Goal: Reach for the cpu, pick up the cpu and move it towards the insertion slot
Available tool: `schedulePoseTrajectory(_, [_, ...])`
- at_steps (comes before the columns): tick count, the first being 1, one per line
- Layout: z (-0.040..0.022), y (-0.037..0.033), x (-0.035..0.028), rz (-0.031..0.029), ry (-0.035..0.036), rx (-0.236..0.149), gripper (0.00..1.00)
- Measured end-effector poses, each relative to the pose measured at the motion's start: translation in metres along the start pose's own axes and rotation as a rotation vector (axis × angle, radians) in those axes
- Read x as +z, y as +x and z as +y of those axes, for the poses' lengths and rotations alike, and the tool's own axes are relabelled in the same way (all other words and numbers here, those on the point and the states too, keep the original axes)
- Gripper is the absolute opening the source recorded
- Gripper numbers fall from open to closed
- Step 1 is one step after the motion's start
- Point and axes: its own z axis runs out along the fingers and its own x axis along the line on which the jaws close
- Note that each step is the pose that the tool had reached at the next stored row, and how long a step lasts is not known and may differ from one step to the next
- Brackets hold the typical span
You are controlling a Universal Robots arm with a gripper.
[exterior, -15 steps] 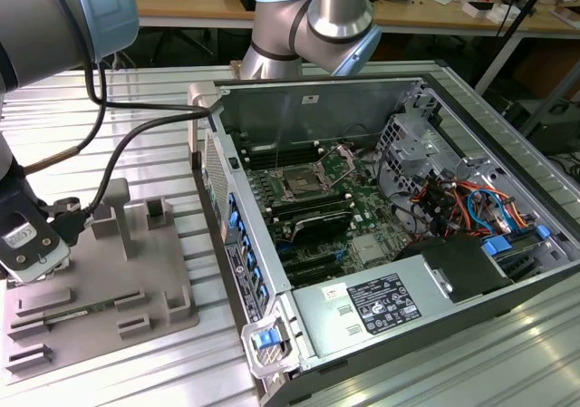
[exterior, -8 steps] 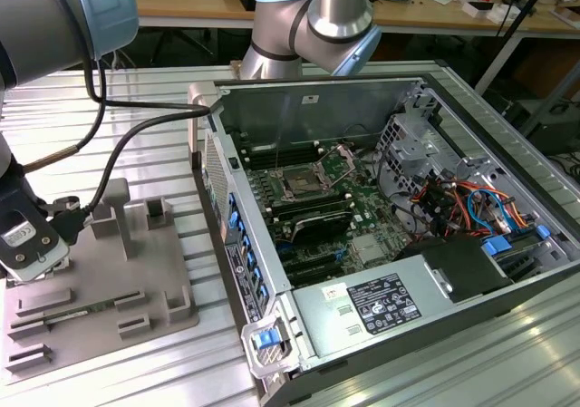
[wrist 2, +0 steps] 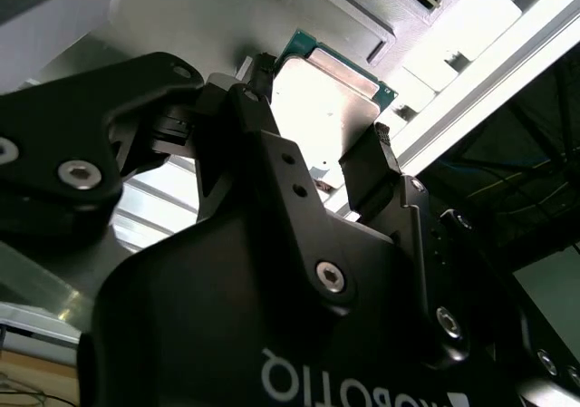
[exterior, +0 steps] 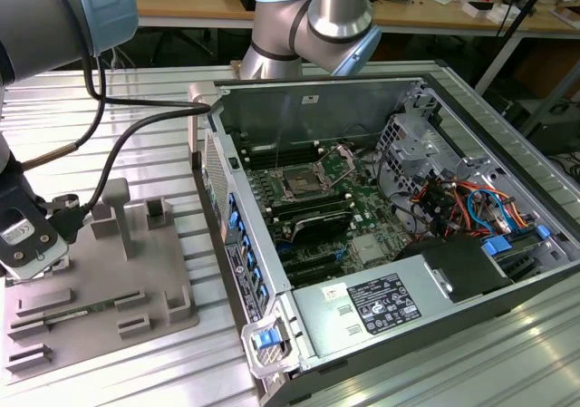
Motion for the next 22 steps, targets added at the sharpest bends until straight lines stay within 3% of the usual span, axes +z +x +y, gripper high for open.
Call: schedulePoseTrajectory(22, [0.0006,0.0001,-0.0088,-0.0001,-0.0001,0.0,0.55])
